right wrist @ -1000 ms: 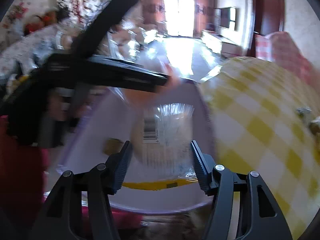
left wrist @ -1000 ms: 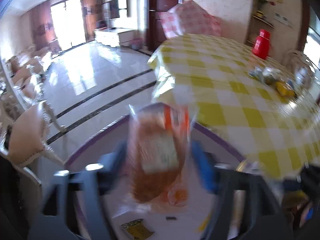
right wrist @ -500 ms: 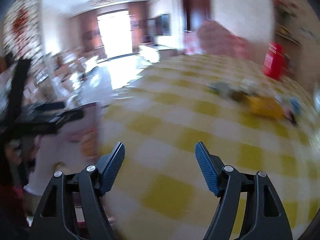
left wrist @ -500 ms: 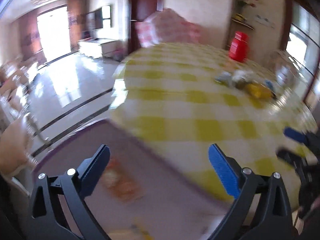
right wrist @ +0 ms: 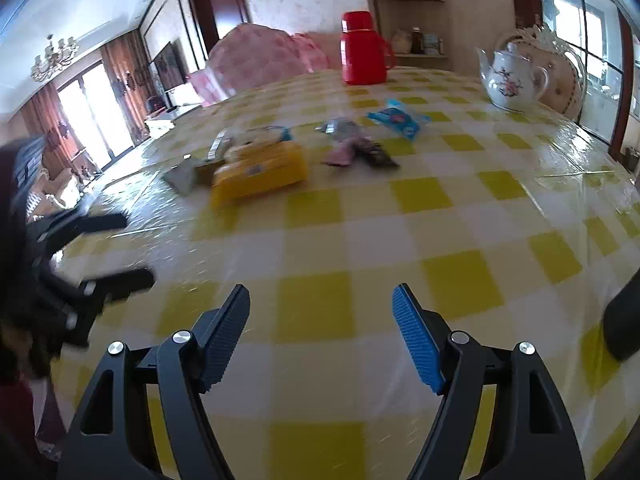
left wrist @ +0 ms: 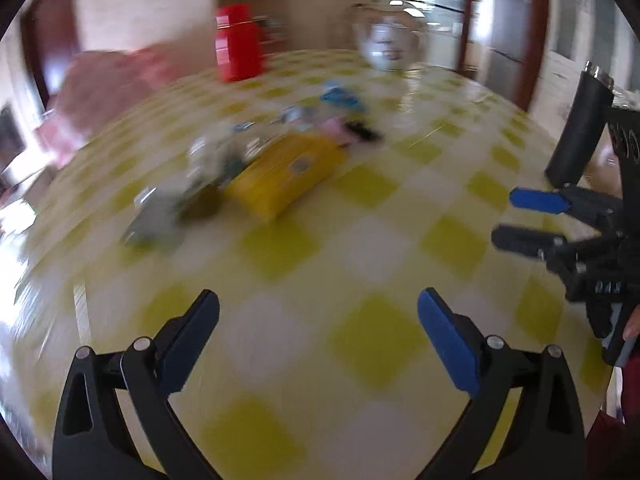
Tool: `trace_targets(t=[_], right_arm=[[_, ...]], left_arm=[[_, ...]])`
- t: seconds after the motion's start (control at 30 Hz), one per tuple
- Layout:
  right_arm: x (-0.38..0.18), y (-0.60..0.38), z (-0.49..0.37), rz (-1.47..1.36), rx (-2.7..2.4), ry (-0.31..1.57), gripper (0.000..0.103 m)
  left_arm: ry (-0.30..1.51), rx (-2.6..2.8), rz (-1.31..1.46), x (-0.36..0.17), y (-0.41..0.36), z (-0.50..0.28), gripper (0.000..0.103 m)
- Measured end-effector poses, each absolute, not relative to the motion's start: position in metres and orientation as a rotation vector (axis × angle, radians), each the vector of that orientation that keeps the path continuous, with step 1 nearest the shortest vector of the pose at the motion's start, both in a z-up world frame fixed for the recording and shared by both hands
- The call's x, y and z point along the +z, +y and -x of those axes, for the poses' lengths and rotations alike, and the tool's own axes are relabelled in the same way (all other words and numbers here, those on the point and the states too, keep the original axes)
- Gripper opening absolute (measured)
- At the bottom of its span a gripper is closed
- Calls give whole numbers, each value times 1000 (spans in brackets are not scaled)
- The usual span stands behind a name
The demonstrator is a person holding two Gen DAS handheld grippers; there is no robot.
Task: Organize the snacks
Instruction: 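Grasp the dark red-printed packet with the right tool while the left grasps the yellow package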
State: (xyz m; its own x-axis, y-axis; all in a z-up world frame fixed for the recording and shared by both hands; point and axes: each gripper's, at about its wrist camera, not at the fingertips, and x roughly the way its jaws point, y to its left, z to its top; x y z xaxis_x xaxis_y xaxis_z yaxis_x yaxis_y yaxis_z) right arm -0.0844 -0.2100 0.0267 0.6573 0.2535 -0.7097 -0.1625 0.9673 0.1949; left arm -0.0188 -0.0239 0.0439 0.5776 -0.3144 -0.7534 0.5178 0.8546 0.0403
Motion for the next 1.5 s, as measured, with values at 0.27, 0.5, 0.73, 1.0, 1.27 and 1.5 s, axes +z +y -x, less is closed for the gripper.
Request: trace_targets(t=[0.27, 0.5, 0.73, 1.0, 1.27, 1.5], right_arm=[[16, -244, 17, -161, 199, 844, 72], [6, -259, 0, -247, 202, 848, 72], [6, -265, 1, -283, 212, 836, 72], [9, -276, -13, -289, 115, 828, 72], [-2, -240, -80, -50, 144, 886, 72], [-12, -219, -124, 45, 201, 921, 68]], left_arm=[[871, -631, -280, 29, -35, -92, 99], [936, -700, -284, 10, -47, -128, 94], [968, -809, -284, 7, -66, -87, 74], [939, -650, -225, 1, -77, -81, 66], [902, -520, -146, 3, -69, -61, 52], [911, -494, -23, 4, -60, -65, 55]])
